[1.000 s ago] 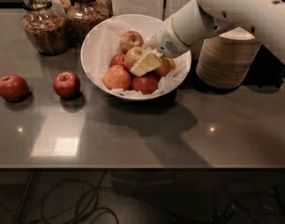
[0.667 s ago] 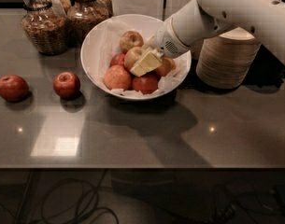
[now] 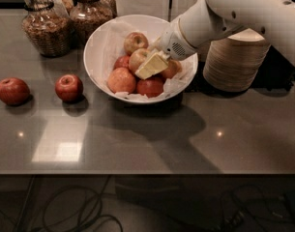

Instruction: Pick apple from white bowl

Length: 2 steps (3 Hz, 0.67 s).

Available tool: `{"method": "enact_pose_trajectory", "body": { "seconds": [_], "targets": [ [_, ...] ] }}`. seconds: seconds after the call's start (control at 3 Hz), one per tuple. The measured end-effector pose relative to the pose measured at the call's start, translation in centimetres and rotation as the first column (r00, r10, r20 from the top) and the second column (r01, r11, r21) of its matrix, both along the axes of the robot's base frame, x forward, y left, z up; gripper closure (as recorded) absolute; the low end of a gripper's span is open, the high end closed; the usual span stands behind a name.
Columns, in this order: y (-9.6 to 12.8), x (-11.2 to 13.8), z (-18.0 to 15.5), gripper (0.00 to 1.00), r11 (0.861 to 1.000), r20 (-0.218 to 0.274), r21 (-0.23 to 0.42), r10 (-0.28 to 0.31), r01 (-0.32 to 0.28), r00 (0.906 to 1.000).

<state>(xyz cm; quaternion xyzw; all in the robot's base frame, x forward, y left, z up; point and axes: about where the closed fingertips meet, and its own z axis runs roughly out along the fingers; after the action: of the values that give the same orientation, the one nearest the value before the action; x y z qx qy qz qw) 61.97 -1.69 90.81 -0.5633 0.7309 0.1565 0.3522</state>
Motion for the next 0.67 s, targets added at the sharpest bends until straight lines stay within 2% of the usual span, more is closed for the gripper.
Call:
{"method": "enact_pose_trajectory", "body": {
  "seconds": [0.67],
  "targets": [
    [-0.5, -0.3, 3.2, 1.00, 0.994, 0.016, 0.106, 0.036, -0.037, 0.9992]
  ]
}}
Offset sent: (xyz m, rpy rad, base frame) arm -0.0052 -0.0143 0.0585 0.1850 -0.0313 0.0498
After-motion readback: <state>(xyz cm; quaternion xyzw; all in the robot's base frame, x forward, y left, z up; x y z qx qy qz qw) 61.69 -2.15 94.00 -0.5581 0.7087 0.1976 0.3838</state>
